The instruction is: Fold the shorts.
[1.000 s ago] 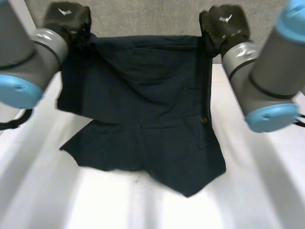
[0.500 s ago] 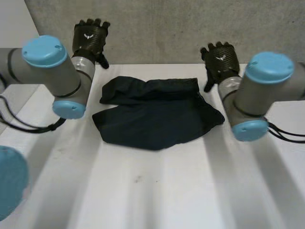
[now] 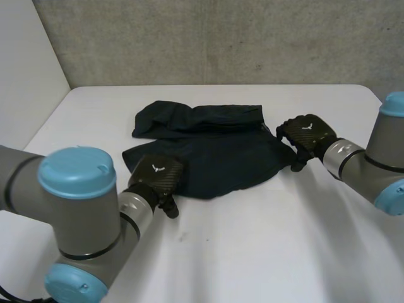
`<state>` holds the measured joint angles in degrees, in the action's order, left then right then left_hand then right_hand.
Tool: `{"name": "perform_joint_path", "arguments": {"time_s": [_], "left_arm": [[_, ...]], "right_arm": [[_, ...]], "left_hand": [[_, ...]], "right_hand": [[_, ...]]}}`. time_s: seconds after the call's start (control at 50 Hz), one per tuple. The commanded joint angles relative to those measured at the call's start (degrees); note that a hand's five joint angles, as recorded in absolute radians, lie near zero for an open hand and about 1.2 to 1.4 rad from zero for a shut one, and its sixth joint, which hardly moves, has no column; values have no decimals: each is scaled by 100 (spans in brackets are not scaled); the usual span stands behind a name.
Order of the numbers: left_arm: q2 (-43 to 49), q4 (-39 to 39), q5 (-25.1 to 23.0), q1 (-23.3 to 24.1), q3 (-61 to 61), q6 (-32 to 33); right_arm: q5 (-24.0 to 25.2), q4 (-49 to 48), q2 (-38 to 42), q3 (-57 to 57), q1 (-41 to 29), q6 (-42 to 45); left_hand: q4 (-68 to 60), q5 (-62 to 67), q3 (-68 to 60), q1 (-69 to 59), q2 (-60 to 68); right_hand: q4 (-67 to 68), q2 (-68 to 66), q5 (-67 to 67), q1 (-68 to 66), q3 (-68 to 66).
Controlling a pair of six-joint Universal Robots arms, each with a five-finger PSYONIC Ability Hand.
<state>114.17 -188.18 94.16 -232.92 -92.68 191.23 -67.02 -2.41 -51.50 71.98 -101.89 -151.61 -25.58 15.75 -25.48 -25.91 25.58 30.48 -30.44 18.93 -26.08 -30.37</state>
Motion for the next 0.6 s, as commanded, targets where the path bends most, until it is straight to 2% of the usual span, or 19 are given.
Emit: {"name": "perform_joint_path", "arguments": {"time_s": [0.02,0.24,0.26,0.3,0.32,0.38,0.48,0.56,0.6], "left_arm": [[702,-324,146,-17,312,-429],[1397,-439,190,-70,1059,-411],[1519,-430,190,-78,1190,-403],[1625,-395,190,-87,1313,-403],[1713,-386,199,-87,1427,-394],[1836,-386,269,-113,1568,-385],[2179,-378,445,-245,2052,-341],[2364,-369,445,-298,2351,-332],[2434,-334,436,-368,2456,-332]], "right_arm": [[549,-374,939,-666,2,18],[515,-392,1625,-1317,-59,35],[506,-383,1652,-1353,-59,44],[506,-375,1705,-1406,-59,44],[489,-383,1705,-1432,-68,35],[515,-375,1643,-1423,-86,44],[480,-331,1081,-985,-86,-44],[480,-331,756,-642,-86,-44],[445,-322,580,-483,-86,-44]], "left_hand": [[-465,448,-476,-432,466],[-448,431,-459,-415,449],[-448,431,-459,-415,449],[-448,431,-459,-415,449],[-448,431,-459,-415,449],[-465,448,-476,-432,466],[-683,666,-694,-650,684],[-2193,2176,-2204,-2160,2194],[-4107,4090,-4118,-4074,4108]], "right_hand": [[1072,-1076,1226,-1511,-1083],[1392,-1396,1546,-1831,-1402],[1592,-1596,1746,-2031,-1603],[2865,-2869,3019,-3304,-2876],[4804,-4808,4958,-5243,-4815],[4952,-4956,5107,-5392,-4963],[4952,-4956,5107,-5392,-4963],[4952,-4956,5107,-5392,-4963],[4952,-4956,5107,-5392,-4963]]}}
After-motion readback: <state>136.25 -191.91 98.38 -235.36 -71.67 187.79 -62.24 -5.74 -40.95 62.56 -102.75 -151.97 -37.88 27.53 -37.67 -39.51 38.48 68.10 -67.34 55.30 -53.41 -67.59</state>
